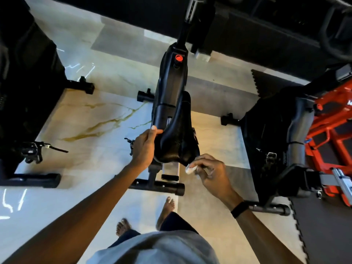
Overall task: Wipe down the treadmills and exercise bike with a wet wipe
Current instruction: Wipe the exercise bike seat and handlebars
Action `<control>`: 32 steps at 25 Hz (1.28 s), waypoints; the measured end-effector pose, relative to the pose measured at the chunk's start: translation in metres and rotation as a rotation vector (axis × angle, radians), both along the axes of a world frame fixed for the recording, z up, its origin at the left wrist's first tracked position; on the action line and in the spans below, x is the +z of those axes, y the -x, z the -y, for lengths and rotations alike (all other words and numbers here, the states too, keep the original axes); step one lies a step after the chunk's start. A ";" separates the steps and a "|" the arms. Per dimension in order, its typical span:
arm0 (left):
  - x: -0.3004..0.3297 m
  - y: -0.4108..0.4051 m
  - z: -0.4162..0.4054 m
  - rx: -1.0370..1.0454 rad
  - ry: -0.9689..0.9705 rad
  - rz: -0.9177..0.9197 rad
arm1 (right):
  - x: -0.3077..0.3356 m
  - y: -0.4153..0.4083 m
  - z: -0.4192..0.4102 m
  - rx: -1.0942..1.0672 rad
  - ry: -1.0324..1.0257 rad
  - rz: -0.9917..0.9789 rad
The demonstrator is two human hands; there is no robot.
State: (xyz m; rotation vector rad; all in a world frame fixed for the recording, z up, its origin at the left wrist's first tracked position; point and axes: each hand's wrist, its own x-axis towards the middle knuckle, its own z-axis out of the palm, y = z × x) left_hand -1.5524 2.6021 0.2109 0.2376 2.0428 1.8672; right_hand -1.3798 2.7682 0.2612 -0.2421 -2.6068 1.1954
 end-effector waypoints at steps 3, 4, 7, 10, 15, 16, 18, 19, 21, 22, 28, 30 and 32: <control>0.002 -0.003 0.003 -0.040 -0.026 0.048 | 0.030 0.055 -0.022 -0.183 -0.115 -0.128; 0.003 -0.002 0.003 -0.049 -0.034 0.060 | 0.040 0.081 -0.032 -0.264 -0.177 -0.124; 0.011 0.005 0.002 -0.039 -0.094 0.121 | 0.056 0.152 -0.050 -0.313 -0.257 -0.095; 0.016 0.010 0.004 -0.007 -0.116 0.132 | 0.036 0.183 -0.041 -0.148 -0.339 -0.044; 0.013 0.002 0.003 0.017 -0.135 0.114 | 0.012 0.136 -0.026 -0.082 -0.356 -0.016; 0.011 0.002 0.002 0.020 -0.137 0.093 | 0.010 0.117 -0.019 -0.072 -0.367 0.031; 0.006 0.001 0.002 0.050 -0.143 0.044 | 0.007 0.080 -0.001 -0.061 -0.404 0.031; 0.003 0.001 0.001 0.066 -0.138 0.022 | 0.008 0.065 0.008 -0.037 -0.422 -0.009; -0.002 0.001 0.000 0.079 -0.129 -0.020 | 0.013 0.041 0.024 0.021 -0.466 -0.092; -0.004 0.001 0.000 0.079 -0.127 -0.030 | 0.012 0.031 0.030 0.060 -0.466 -0.108; 0.001 0.001 0.005 0.080 -0.117 -0.045 | 0.020 0.026 0.023 0.059 -0.167 0.047; 0.005 -0.001 0.003 0.077 -0.112 -0.019 | 0.048 0.075 0.002 -0.133 -0.215 -0.079; 0.007 0.000 0.002 0.080 -0.116 0.013 | 0.071 0.133 -0.023 -0.233 -0.286 -0.097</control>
